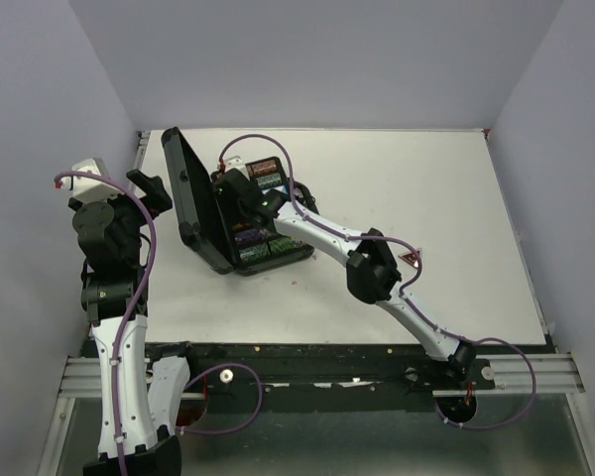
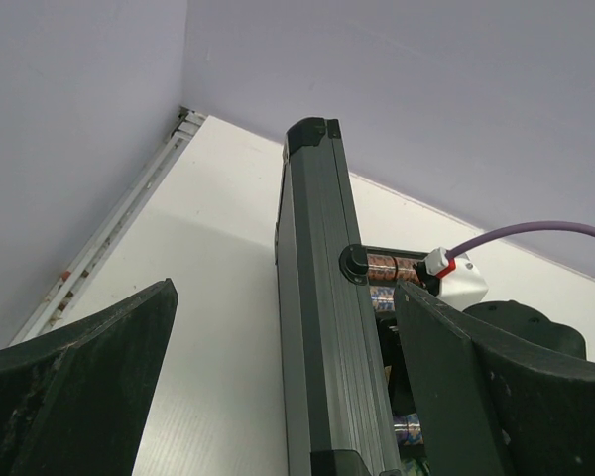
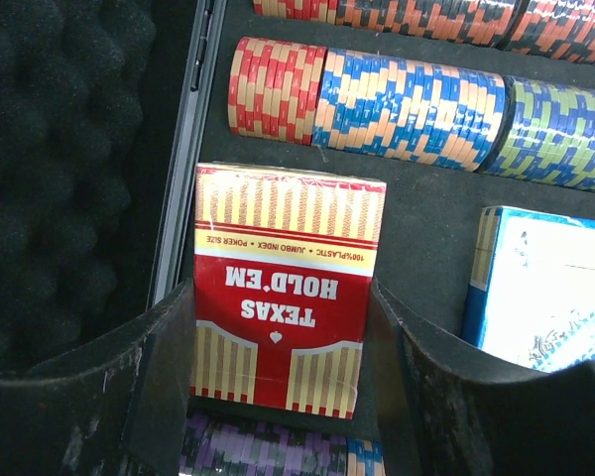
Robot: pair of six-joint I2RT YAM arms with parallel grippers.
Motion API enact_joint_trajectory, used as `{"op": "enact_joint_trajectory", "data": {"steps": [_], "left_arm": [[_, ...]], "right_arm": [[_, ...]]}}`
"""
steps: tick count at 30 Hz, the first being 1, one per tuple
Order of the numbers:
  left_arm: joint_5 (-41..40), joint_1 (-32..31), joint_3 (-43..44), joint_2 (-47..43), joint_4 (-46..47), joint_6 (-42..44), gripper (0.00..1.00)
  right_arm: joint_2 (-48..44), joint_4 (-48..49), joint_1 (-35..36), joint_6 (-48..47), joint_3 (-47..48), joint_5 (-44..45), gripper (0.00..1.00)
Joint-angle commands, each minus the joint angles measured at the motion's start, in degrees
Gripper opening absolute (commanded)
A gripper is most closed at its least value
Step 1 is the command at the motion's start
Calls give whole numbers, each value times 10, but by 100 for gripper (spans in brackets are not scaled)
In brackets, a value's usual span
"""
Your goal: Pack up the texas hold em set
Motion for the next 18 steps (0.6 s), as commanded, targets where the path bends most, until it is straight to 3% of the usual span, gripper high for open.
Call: {"op": "enact_joint_trajectory", "data": {"steps": [1,7,14,15,18], "left_arm": [[10,4,-4,-7,13,-3,99],[8,4,-6,-9,12,-2,99],[10,4,-7,-10,13,-2,99],[10,4,-7,-10,13,-2,99],[11,4,-7,-9,13,-3,99]], "right_arm": [[47,-123,6,1,-3,-27,30],[75,-126,-5,20,-10,-10,36],[99,-142,-17,37,-19,-5,49],[99,-144,-19,37,-22,-10,52],[85,-129,-19,36,-36,-40,71]]}}
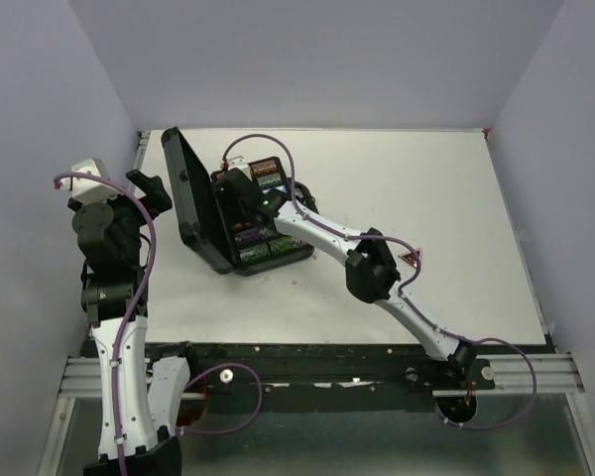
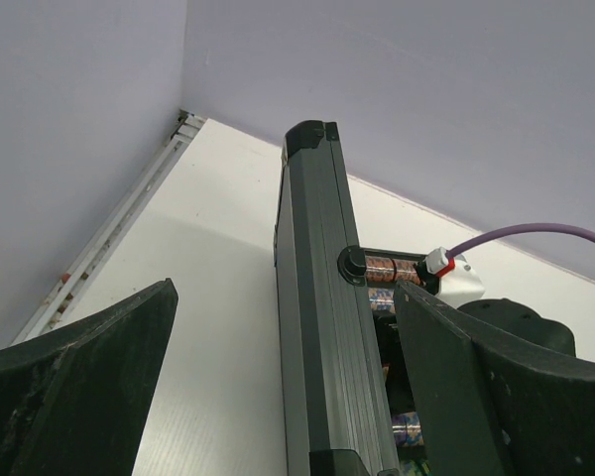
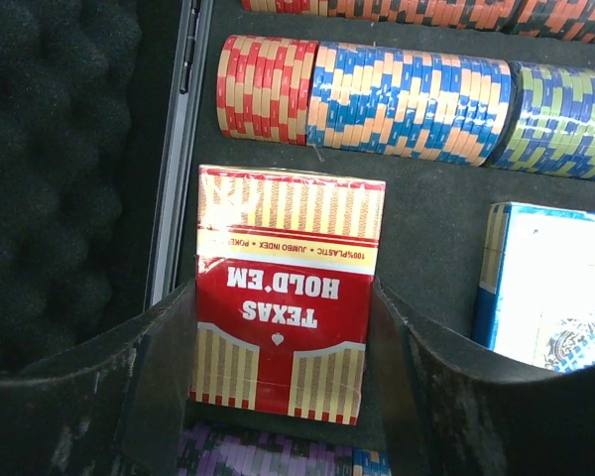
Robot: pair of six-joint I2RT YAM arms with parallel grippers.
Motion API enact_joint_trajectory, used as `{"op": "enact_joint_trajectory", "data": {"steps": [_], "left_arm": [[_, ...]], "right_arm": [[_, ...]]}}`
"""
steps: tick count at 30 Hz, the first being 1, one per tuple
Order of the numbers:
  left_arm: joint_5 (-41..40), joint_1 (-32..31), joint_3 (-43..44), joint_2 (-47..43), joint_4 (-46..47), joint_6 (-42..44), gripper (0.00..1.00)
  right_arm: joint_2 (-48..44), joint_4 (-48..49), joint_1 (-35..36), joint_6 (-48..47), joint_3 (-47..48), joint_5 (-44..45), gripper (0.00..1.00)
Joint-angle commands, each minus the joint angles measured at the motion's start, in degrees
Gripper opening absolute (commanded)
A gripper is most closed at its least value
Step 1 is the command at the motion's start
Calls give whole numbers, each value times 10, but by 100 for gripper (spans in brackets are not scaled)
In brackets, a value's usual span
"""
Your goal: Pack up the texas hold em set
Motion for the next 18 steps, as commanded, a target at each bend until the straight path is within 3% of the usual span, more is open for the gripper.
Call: {"op": "enact_joint_trajectory", "data": {"steps": [1,7,12,18], "left_arm": [[11,4,-6,-5,10,-3,99],[10,4,-6,-4,10,-1,99],[8,4,-6,-3,10,0,99],[9,4,-6,0,10,0,99]], "right_arm": [[55,-111,-7,5,-61,-48,78],[-18,-41,-7,4,-94,-70,95],[-59,28,-8,1,-128,-55,100],[-76,89,-11,-8,-139,5,99]]}}
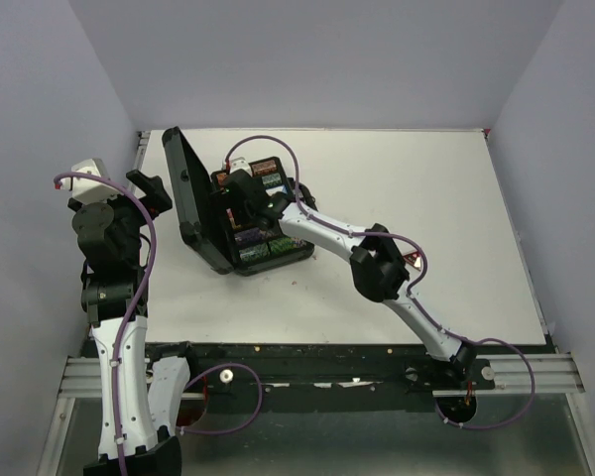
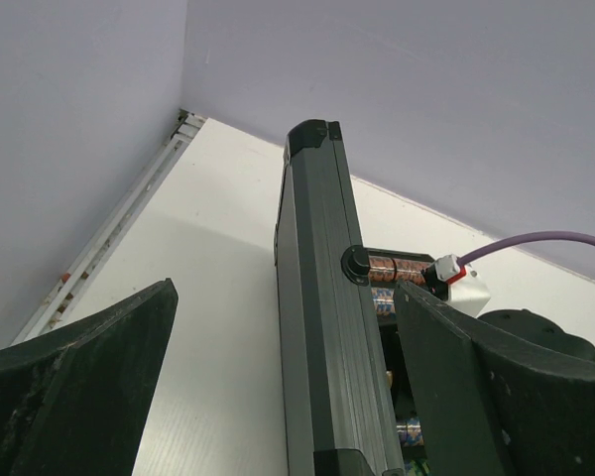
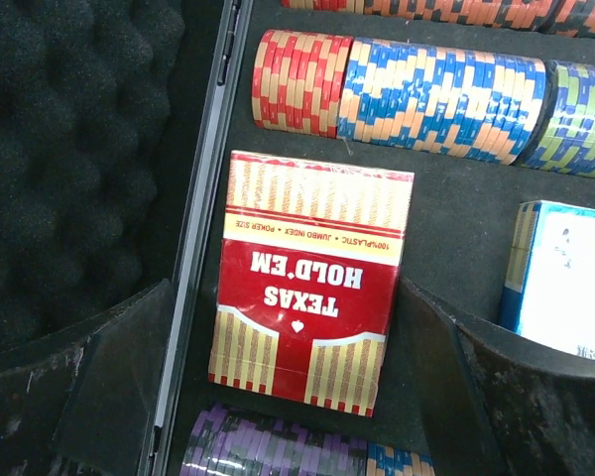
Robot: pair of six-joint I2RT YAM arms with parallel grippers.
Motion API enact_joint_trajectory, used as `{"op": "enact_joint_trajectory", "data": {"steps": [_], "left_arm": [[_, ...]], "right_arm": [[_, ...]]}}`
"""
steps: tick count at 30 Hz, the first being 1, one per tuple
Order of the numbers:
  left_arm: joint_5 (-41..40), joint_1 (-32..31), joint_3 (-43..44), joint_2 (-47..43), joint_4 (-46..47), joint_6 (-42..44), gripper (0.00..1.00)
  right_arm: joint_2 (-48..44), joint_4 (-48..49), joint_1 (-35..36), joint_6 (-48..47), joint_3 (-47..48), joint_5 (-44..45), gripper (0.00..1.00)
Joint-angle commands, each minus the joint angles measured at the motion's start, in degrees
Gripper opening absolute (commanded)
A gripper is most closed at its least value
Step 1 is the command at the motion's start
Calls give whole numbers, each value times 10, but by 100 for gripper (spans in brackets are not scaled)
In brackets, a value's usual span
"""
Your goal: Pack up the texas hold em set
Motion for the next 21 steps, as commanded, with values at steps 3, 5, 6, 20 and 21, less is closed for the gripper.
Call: {"op": "enact_joint_trajectory", "data": {"steps": [3,5,6,20,21], "left_arm": [[9,4,-7,1,9,0,99],[10,4,-6,2,9,0,99],[11,4,-6,2,10,0,99],[11,4,-6,6,10,-1,99],[12,5,-6,6,10,-1,99]], "right_arm": [[-19,17,-10,-13,-25,65,96],[-17,24,-13,-14,-21,78,94],[-15,26,-14,-15,-19,84,92],[-8,60,-35,-14,-6,46,97],[-9,62,-35,-14,-6,40,98]]}}
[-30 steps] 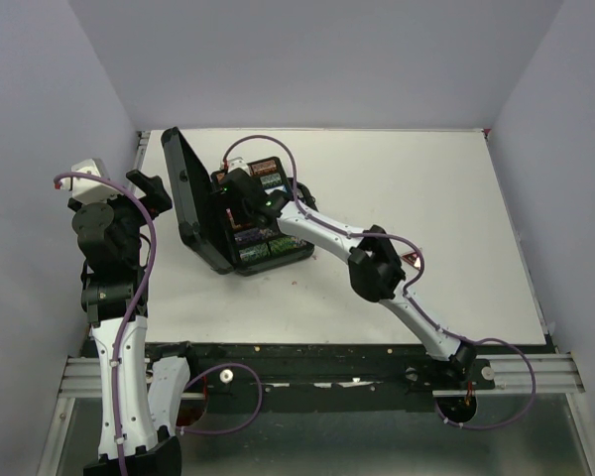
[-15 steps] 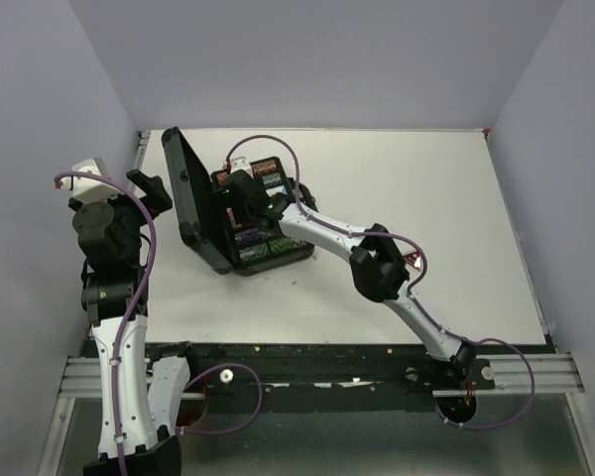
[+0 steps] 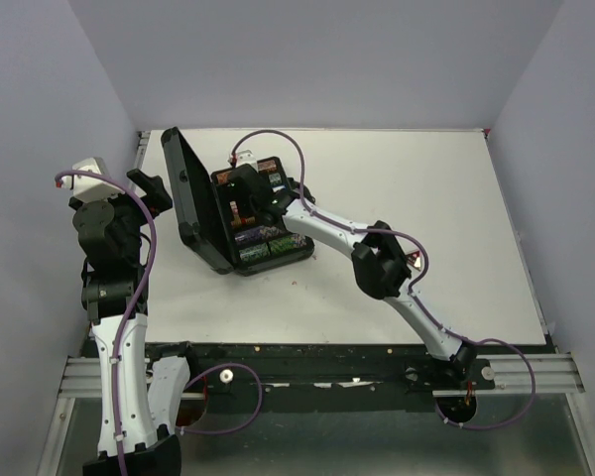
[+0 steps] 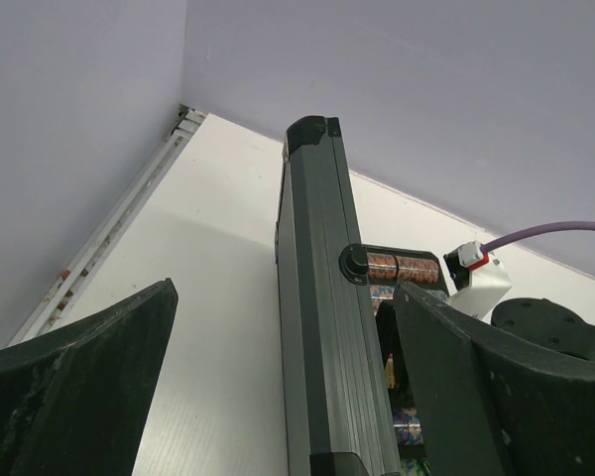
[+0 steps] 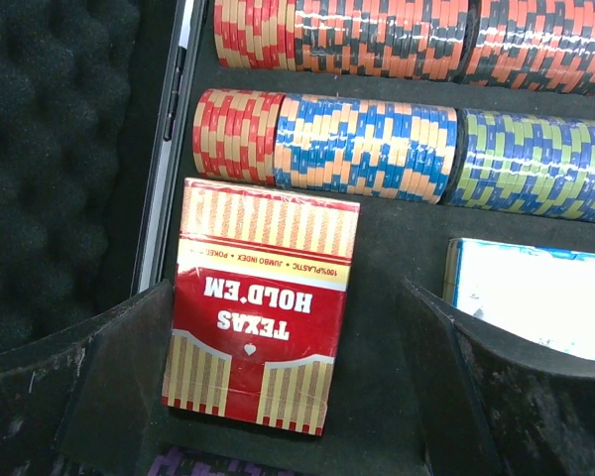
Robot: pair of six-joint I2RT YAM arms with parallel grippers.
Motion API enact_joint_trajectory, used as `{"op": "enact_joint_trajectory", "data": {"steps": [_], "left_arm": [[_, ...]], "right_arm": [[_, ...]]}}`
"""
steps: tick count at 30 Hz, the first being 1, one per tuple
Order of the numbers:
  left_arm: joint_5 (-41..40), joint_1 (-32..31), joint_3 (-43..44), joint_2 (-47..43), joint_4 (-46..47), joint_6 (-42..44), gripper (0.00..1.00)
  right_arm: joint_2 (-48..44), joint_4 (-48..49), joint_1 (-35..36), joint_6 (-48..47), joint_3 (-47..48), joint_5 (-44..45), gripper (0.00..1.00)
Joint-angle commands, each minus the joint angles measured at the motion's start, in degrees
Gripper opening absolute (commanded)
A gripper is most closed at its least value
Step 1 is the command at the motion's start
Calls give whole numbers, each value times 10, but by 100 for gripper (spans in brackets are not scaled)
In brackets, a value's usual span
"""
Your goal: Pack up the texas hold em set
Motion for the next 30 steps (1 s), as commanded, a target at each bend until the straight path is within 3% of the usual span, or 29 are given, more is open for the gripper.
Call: {"op": "enact_joint_trajectory", "data": {"steps": [1,20,30], "left_arm": [[11,4,-6,-1,10,0,99],[25,4,-8,-1,12,-2,99],[29,5,-8,3,15,-3,99]], "right_arm": [[-7,26,-20,-5,5,1,99],[1,105,-23,-53,19,-40,100],[48,130,-23,-97,60,-168,91]]}}
